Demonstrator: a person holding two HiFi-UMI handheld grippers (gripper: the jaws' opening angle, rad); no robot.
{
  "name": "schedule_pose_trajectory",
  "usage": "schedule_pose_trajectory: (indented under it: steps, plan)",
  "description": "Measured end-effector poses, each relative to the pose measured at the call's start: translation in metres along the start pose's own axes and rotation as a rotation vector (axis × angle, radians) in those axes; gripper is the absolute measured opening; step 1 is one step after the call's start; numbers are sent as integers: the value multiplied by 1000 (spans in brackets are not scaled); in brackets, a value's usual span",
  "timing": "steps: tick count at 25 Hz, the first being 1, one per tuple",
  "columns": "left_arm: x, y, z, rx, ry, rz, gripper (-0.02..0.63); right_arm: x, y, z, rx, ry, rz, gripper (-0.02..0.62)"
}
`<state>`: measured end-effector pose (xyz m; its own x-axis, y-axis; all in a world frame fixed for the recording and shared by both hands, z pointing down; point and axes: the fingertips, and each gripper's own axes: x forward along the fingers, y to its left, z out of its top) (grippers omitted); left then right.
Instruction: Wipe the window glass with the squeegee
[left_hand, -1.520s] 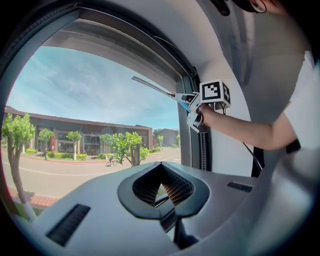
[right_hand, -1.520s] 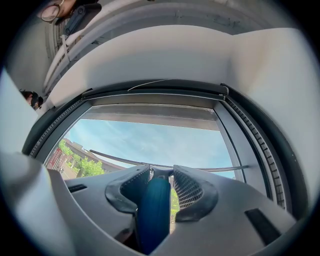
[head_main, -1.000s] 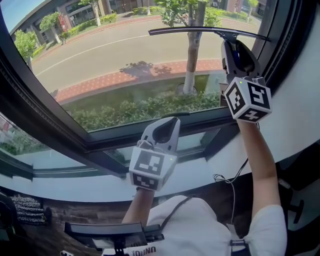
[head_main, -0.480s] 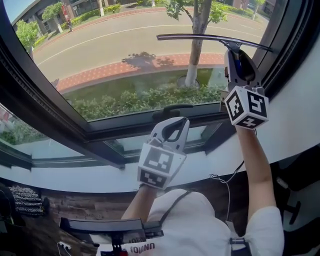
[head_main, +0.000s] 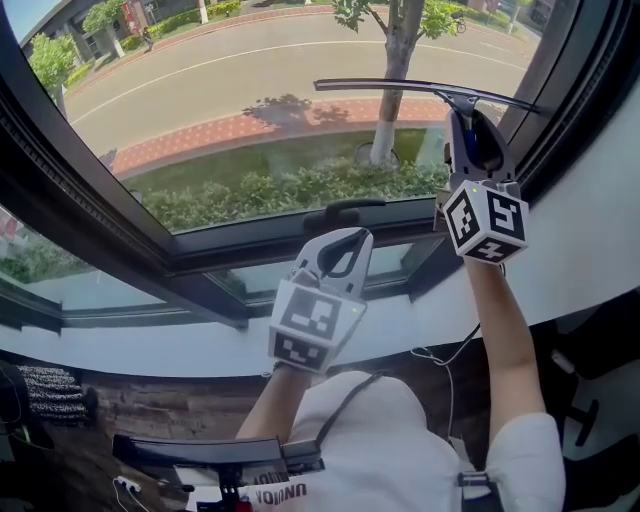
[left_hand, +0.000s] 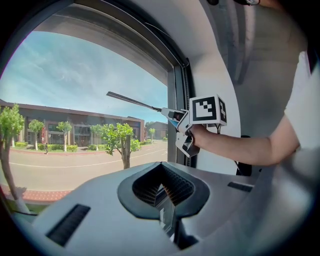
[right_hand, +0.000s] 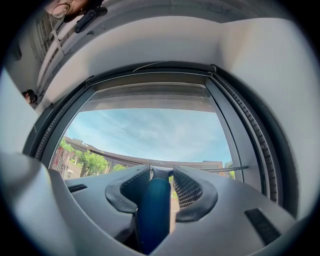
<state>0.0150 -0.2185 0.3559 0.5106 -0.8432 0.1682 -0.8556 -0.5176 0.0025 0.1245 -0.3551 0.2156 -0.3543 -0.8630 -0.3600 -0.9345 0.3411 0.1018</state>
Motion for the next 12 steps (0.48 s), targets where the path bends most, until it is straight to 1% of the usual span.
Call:
schedule_pose_trajectory:
  steps: [12]
  plan:
    - [3,-8,-8,-4,23,-19,0,-12,4,-34,-8,68,18,149]
